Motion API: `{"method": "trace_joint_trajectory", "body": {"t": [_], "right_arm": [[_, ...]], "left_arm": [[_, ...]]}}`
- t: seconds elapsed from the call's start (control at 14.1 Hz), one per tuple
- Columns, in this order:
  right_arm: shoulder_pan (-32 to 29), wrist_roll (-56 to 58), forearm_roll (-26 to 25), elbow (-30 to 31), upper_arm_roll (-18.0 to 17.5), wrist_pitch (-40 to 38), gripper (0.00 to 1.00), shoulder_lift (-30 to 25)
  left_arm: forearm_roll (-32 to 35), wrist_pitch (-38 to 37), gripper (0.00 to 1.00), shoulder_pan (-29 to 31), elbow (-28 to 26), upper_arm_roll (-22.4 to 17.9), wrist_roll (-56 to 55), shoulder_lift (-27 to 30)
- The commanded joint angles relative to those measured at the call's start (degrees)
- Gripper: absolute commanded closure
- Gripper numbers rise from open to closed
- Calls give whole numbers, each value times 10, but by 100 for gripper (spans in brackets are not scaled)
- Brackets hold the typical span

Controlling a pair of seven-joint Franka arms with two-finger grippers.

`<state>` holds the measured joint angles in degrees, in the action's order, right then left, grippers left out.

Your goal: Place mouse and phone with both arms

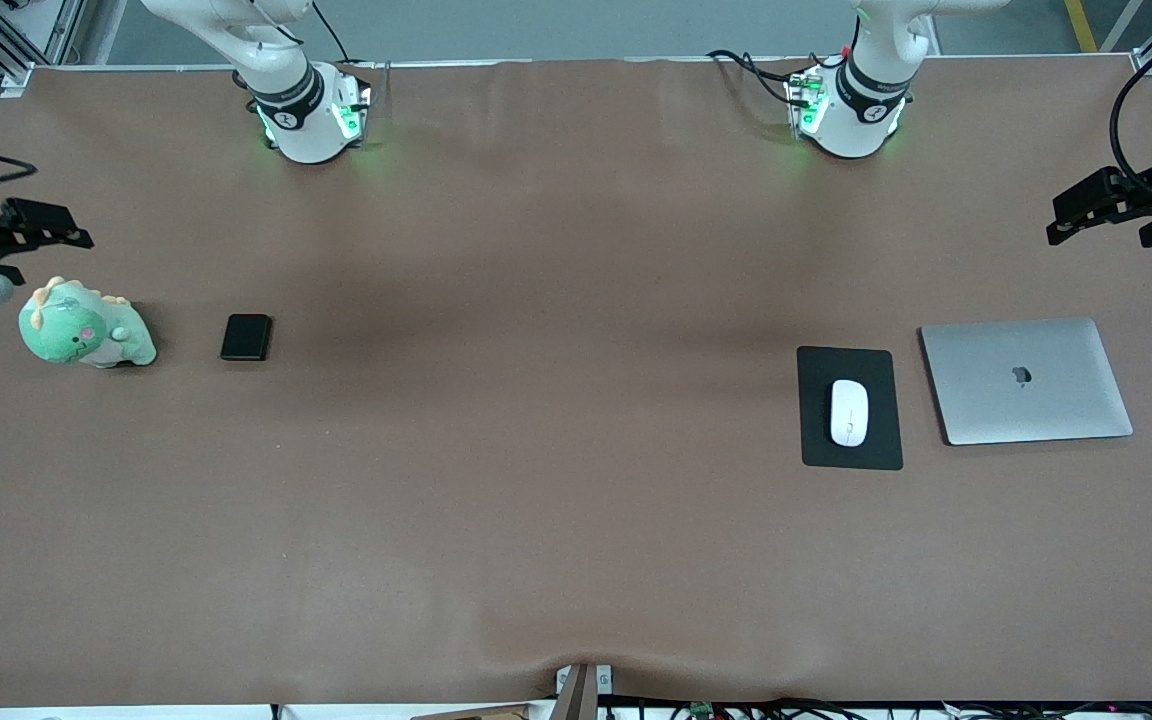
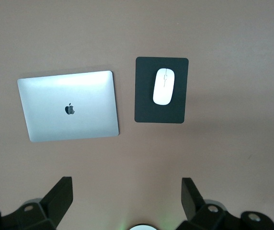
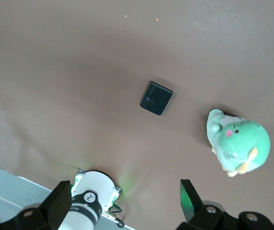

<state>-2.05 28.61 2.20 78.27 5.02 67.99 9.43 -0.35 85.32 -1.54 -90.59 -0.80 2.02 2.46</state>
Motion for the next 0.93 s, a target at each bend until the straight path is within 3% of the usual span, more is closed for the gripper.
{"method": "trace_joint_trajectory", "body": {"t": [0.0, 0.14, 0.36, 0.71, 0.85], "right_arm": [[9, -118, 17, -45, -4, -53, 0, -5], [16, -225, 46, -45, -4, -68, 0, -33], [50, -354, 47, -26, -4, -64, 0, -66], [44, -344, 42, 66, 0, -16, 0, -142], [25, -301, 41, 72, 3, -10, 0, -143]], "left_arm": [[-4, 1, 0, 4, 1, 12, 0, -3], [-4, 1, 0, 4, -2, 13, 20, -3], [-1, 0, 0, 4, -6, 14, 27, -3], [-1, -2, 0, 6, -6, 11, 25, -1], [-1, -2, 0, 6, -6, 11, 23, -1]]}}
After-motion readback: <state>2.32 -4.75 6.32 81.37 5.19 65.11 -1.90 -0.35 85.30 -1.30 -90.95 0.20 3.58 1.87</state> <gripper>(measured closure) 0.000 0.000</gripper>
